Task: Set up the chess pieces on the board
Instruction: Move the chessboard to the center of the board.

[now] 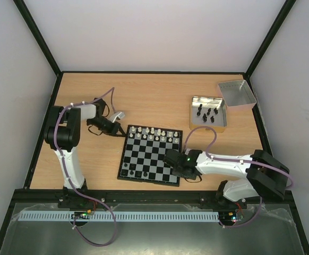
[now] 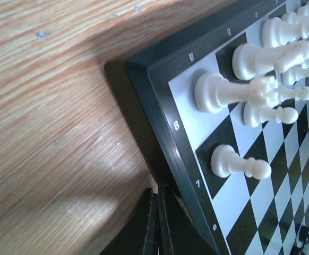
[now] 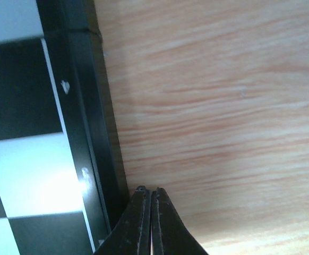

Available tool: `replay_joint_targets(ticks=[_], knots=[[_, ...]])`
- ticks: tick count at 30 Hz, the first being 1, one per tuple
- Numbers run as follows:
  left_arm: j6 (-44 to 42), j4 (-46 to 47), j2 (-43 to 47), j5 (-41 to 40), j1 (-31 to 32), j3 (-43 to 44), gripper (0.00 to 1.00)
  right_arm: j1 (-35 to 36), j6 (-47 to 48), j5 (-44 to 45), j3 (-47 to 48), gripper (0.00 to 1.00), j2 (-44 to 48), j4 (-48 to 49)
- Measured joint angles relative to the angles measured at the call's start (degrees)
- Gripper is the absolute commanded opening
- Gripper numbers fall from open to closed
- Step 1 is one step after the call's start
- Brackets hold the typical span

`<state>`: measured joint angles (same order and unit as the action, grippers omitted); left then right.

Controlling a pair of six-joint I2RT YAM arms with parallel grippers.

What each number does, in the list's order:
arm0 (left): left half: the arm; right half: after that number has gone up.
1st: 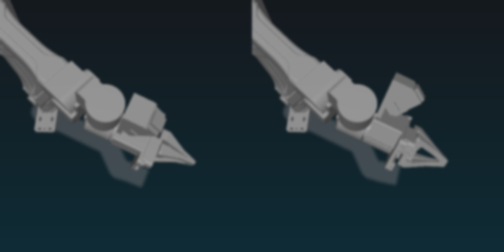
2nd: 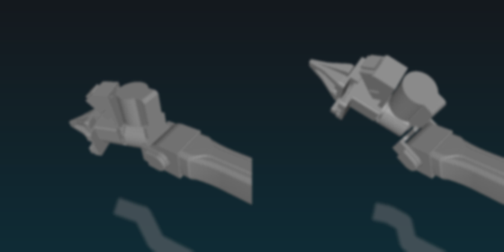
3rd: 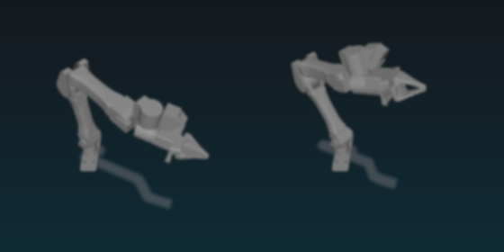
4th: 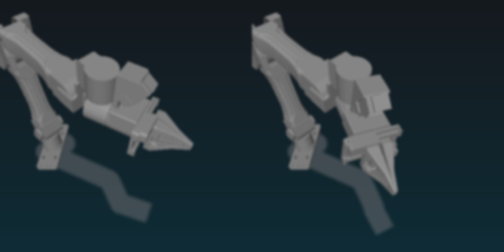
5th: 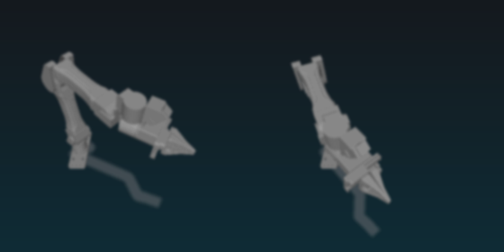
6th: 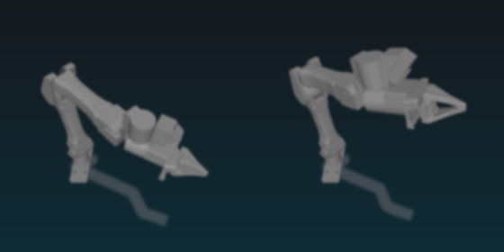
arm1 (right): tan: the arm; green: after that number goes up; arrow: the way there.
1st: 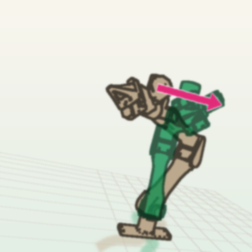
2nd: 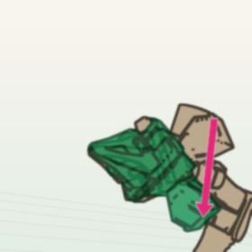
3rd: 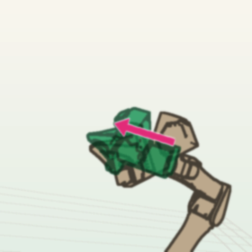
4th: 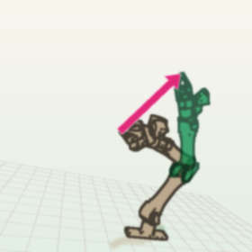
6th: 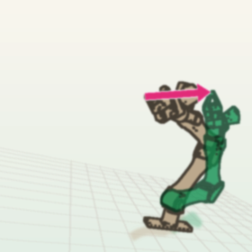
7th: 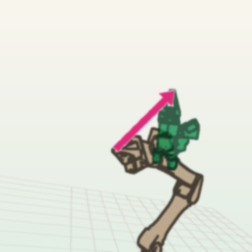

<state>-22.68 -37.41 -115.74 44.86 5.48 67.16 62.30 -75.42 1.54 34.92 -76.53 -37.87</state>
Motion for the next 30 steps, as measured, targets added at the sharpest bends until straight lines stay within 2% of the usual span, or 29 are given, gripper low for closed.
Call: replay_joint_targets(ticks=[16,30], knots=[[-3.72,0.33,2.34,1.11,-4.52,-4.44,0.02,-10.84,11.06,1.81,8.96,0.02,-11.5,6.51],[-5.4,-1.55,2.4,0.72,-7.48,-4.46,0.02,-17.77,19.37,4.2,19.21,0.02,-21.84,8.59]])
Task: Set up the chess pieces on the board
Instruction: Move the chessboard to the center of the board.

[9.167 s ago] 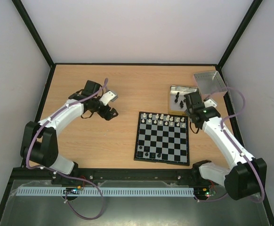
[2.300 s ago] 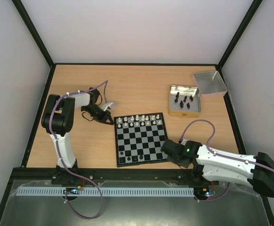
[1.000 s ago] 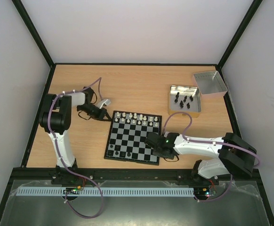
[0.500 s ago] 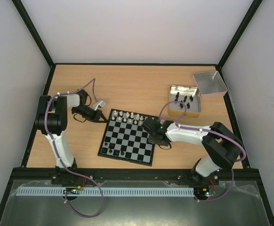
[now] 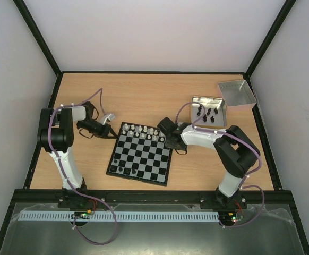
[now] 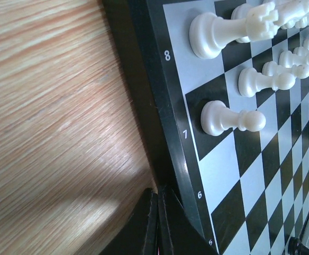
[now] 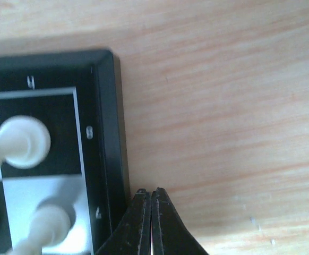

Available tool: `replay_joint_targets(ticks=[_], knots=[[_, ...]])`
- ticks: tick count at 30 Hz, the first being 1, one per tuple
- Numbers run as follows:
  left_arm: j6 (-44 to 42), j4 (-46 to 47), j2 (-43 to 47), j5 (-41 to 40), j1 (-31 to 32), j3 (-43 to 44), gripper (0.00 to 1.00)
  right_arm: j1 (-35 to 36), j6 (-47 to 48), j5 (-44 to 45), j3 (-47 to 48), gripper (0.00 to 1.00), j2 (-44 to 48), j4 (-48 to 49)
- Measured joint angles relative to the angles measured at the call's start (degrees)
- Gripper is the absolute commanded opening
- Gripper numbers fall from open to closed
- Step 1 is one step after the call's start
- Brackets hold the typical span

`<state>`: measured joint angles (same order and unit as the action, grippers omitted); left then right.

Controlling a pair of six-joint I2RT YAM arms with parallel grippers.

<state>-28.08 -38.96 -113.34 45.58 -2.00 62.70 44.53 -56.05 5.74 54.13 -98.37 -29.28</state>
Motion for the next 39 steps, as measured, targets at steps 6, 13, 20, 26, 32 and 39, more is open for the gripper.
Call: replay_joint_targets(ticks=[6,13,20,26,32,39], knots=[[-1.36,-1.86,-0.46,-0.42,-1.86,0.81,0.02,-2.71,2.45,-0.02,4.48,0.02,-3.82,1.18],[-4.72,-4.11,-0.15,-1.11,-5.14,-0.11,0.02,-4.04,4.44,-0.46,7.87,0.02,-6.73,2.8],[-6.58,-4.76,1.14,-1.2,-6.29,-2.34,0.02,-5.18,5.49,-1.01,10.97,0.02,-9.11,3.08],[-7.45,-5.07,1.18,-1.22,-6.34,-2.4,0.02,-6.01,6.43,-1.14,14.47,0.02,-11.56,2.75],[-8.85,-5.29,2.01,-1.2,-6.67,-3.98,0.02,-6.78,7.15,-1.2,16.28,0.02,-12.98,2.73],[-9.66,-6.4,2.14,-0.81,-6.71,-4.92,0.02,-7.17,7.52,-0.87,18.45,0.02,-14.53,2.6]])
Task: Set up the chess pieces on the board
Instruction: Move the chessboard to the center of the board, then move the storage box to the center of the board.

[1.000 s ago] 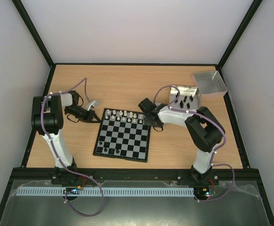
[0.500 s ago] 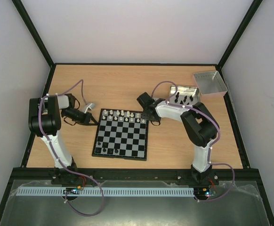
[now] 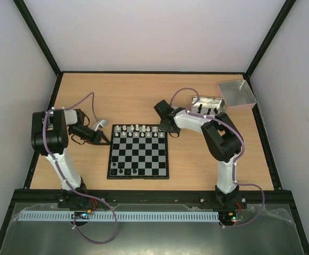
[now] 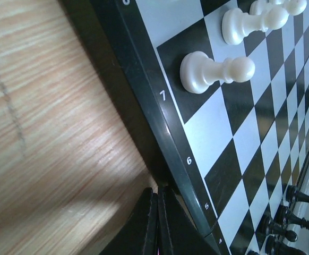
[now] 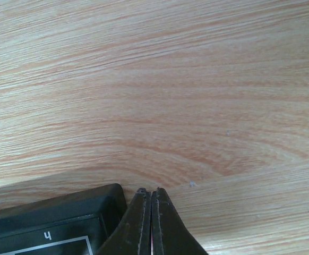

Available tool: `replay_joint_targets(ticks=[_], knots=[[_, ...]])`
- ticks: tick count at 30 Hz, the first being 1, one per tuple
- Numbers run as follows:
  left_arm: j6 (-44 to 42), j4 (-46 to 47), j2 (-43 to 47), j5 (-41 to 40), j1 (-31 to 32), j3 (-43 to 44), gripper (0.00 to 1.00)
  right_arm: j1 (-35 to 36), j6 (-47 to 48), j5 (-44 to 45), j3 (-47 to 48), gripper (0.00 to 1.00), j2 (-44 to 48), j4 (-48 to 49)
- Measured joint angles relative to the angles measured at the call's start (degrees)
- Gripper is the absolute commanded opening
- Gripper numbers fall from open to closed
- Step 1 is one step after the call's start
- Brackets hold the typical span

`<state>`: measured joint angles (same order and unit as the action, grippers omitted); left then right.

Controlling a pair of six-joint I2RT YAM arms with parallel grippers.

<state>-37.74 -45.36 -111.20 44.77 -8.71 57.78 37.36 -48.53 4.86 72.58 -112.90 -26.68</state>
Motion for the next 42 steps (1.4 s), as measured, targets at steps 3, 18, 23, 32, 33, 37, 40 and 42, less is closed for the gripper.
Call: replay_joint_targets(ticks=[3,18,23,32,33,37,40,42], knots=[[-0.33,-0.66,0.24,-0.31,0.04,-0.39,0.02,-0.35,0.35,0.02,0.7,0.02,-0.35,-0.26],[1.33,-3.87,0.79,-1.11,-2.05,0.85,0.28,-8.9,2.47,8.31,0.92,0.32,13.7,-8.13],[1.31,-3.85,0.79,-2.23,-4.59,1.77,0.28,-13.42,3.39,8.04,0.52,0.3,16.26,-8.22],[1.25,-3.82,0.81,-2.4,-5.99,1.84,0.27,-15.89,3.69,4.72,-5.42,0.26,16.13,-6.49],[1.25,-3.82,0.81,-2.38,-6.1,1.84,0.27,-15.98,3.67,4.31,-6.12,0.26,16.13,-6.03],[1.09,-3.78,0.81,-2.36,-6.43,1.77,0.26,-16.04,3.63,2.93,-8.5,0.25,16.13,-4.26],[1.07,-3.72,0.83,-2.34,-6.47,1.73,0.26,-16.06,3.65,2.49,-8.96,0.24,16.13,-3.28],[1.07,-3.72,0.83,-2.32,-6.47,1.7,0.26,-16.15,3.65,2.27,-9.03,0.24,16.11,-2.6]])
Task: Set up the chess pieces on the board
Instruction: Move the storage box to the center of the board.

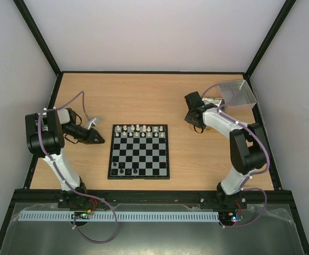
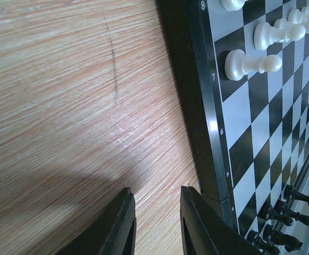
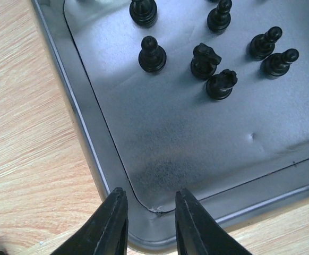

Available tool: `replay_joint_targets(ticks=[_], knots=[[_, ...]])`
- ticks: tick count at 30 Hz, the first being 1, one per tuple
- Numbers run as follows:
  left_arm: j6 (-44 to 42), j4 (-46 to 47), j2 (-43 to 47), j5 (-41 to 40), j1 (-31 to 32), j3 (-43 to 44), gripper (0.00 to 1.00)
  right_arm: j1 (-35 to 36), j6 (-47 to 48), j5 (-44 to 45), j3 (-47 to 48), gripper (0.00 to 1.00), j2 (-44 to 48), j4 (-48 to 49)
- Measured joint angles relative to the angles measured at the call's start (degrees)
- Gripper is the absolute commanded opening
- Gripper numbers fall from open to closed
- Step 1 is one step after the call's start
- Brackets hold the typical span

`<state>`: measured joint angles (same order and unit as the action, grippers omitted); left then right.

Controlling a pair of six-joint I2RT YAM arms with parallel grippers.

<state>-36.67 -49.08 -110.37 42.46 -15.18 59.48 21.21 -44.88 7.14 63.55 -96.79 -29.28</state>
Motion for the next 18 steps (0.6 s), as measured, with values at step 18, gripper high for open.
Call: replay_joint_targets(ticks=[18], knots=[[0.02,0.24,0.17,0.02,-0.02,-0.17,0.26,-0.59,-1.05,-2.45,-9.33,0.22,3.28,2.69]])
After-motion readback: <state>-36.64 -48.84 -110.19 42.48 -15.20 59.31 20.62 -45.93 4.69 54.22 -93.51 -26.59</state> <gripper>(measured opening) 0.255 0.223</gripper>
